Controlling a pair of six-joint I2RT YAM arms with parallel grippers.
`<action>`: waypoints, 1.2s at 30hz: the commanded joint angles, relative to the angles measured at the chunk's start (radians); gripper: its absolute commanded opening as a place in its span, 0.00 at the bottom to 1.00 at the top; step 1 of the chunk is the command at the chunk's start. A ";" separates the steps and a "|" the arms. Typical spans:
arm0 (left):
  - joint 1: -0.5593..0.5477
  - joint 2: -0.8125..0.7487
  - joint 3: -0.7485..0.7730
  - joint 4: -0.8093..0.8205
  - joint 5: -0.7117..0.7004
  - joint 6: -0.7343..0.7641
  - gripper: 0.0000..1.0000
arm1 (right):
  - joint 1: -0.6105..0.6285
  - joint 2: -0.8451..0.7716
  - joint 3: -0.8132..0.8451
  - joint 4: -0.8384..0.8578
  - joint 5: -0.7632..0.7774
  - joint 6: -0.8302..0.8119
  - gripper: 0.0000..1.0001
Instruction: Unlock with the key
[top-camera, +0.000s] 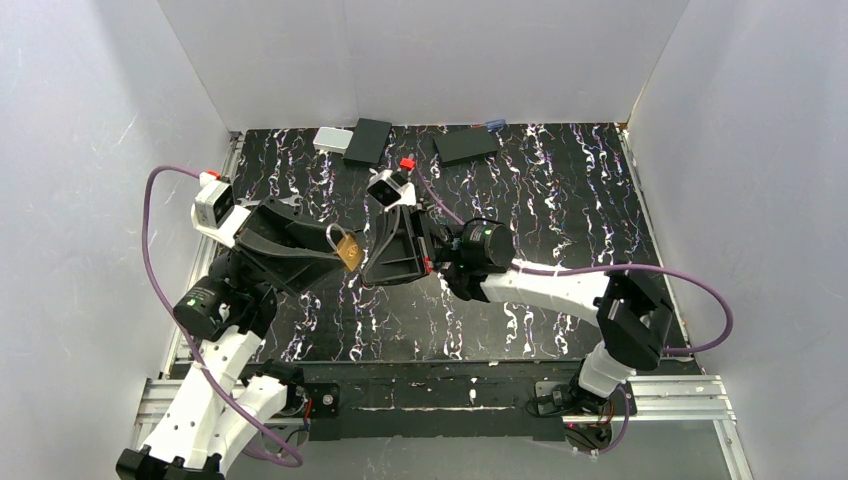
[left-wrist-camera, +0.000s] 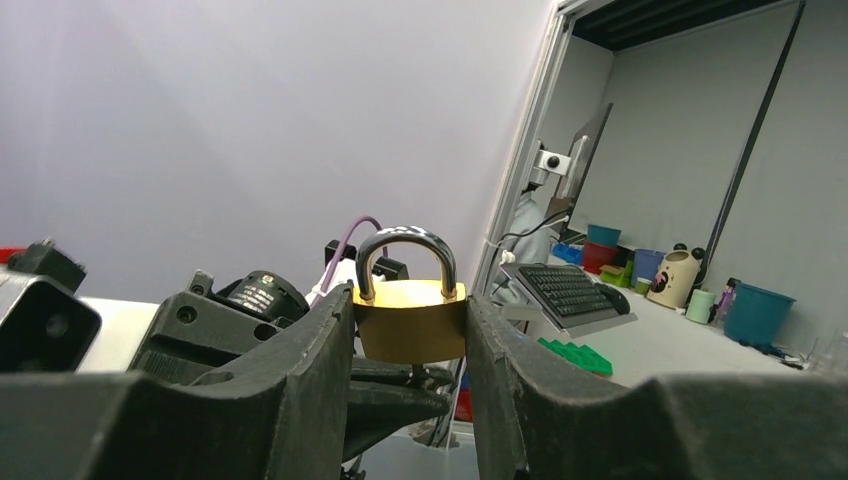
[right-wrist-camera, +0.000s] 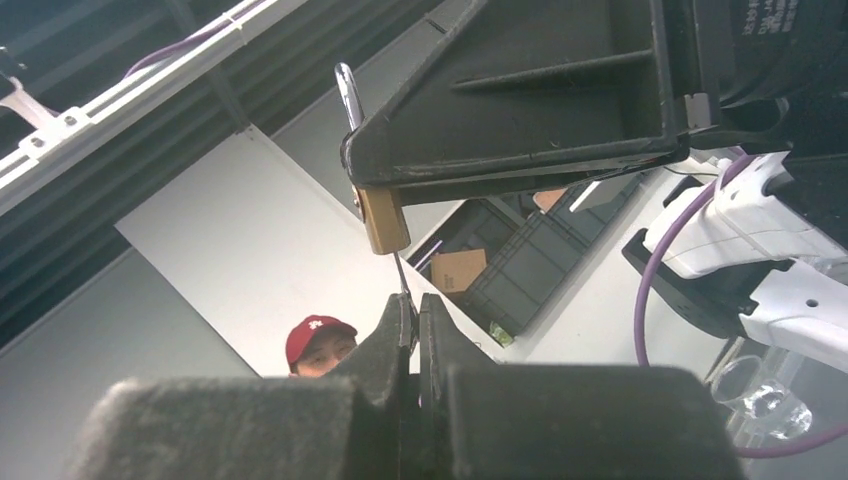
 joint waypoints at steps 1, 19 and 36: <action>-0.012 -0.020 0.008 0.010 0.152 0.011 0.00 | -0.025 -0.098 0.101 -0.219 0.038 -0.247 0.01; -0.011 -0.050 0.031 0.001 0.198 0.041 0.00 | -0.027 -0.117 0.091 -0.265 0.069 -0.230 0.01; -0.013 -0.017 0.107 0.052 0.276 -0.009 0.00 | -0.031 0.015 0.135 0.128 0.108 0.120 0.01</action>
